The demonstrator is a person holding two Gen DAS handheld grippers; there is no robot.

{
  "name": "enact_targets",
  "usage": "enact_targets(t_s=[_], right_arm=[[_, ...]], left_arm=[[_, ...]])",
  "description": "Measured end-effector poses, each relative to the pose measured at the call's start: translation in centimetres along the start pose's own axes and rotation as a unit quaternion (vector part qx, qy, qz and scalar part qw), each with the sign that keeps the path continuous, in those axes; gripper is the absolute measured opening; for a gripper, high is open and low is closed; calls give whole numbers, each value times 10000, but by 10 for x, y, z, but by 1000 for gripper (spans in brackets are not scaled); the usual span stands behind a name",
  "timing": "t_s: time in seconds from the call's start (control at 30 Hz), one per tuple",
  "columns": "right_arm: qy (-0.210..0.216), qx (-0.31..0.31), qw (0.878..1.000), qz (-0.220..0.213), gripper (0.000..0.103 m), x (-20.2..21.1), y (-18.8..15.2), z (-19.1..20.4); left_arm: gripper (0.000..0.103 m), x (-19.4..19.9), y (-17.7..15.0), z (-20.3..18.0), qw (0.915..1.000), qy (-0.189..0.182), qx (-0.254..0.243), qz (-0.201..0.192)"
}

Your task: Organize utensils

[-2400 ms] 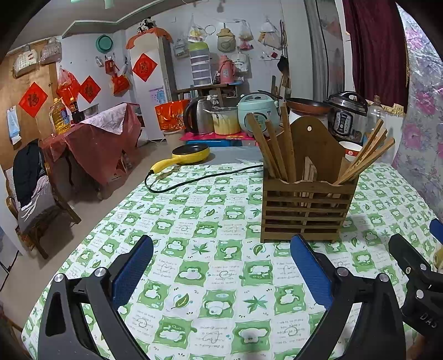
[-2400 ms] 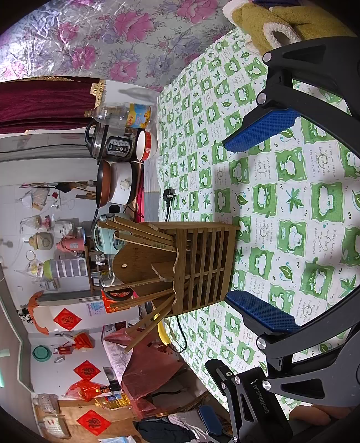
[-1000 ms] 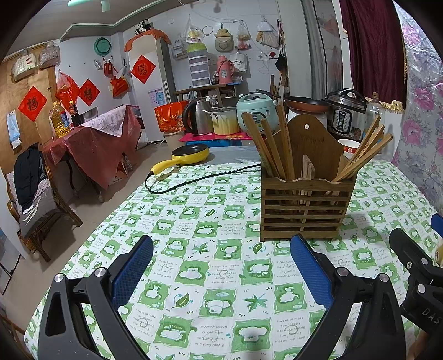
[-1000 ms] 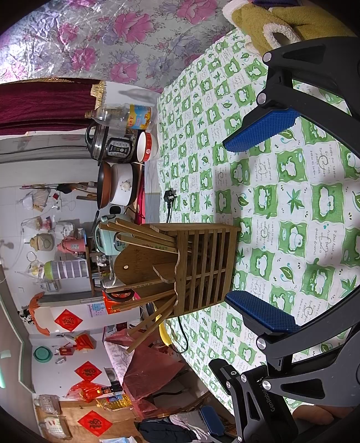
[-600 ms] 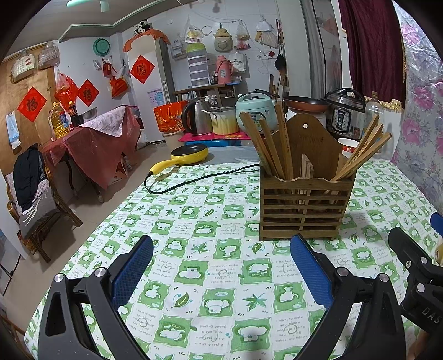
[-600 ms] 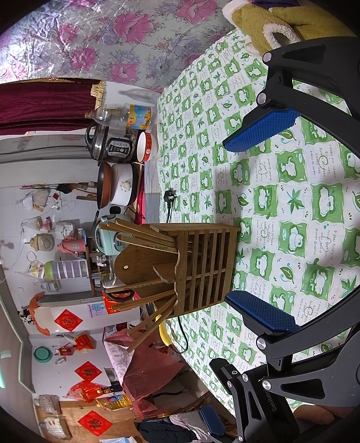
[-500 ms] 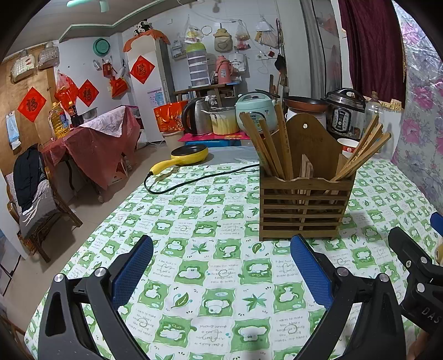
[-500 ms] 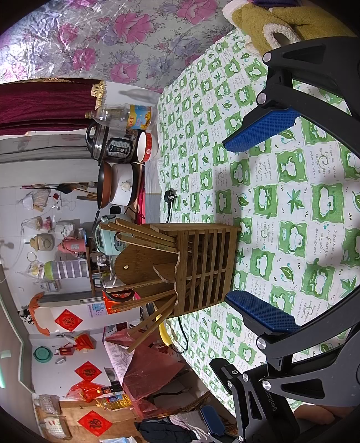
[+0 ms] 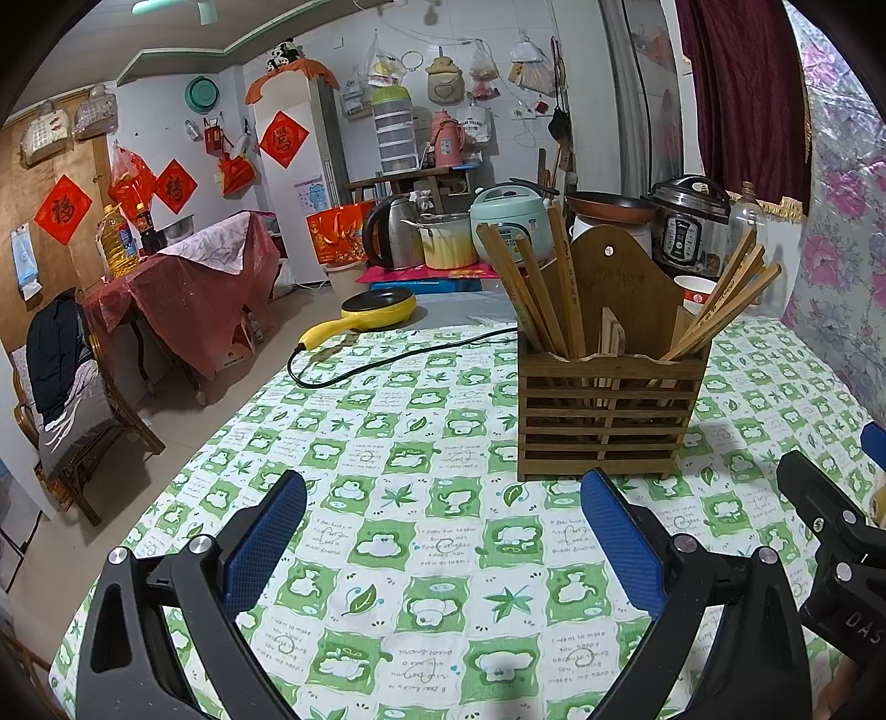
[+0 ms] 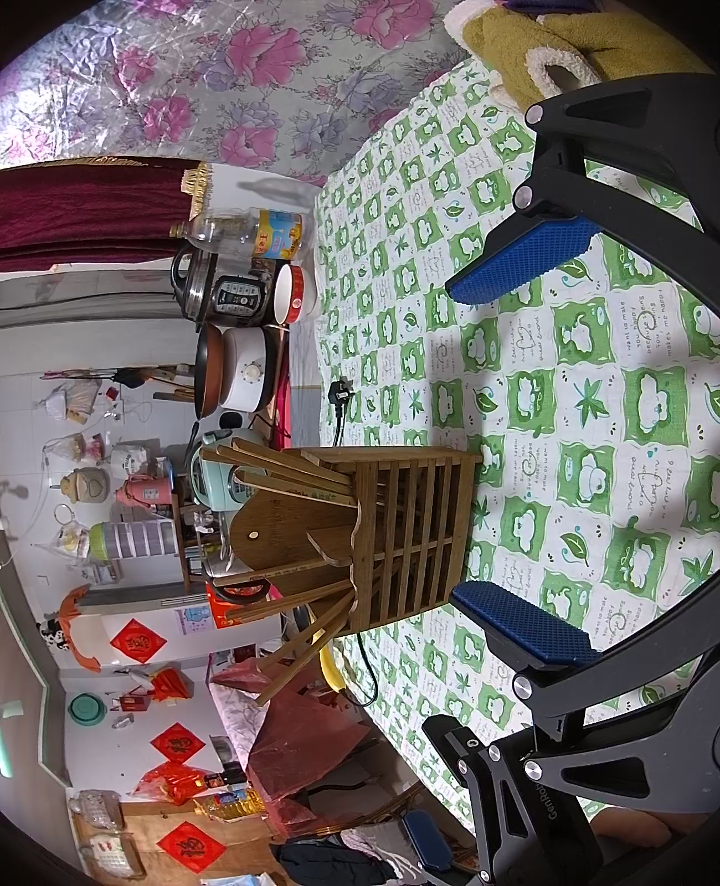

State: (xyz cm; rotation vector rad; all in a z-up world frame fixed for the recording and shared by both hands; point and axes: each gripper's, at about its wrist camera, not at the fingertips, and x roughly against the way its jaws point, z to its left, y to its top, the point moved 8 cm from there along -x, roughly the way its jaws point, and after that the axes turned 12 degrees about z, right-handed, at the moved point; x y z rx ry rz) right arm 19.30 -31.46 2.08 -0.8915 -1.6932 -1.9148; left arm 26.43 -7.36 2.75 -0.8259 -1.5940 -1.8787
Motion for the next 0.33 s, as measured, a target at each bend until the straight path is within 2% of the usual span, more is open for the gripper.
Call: enact_targets(t_s=[0.33], right_arm=[[1, -1, 10000, 4, 97, 0, 0, -1]], left_arm=[[97, 1, -1, 3, 10000, 33, -11, -35]])
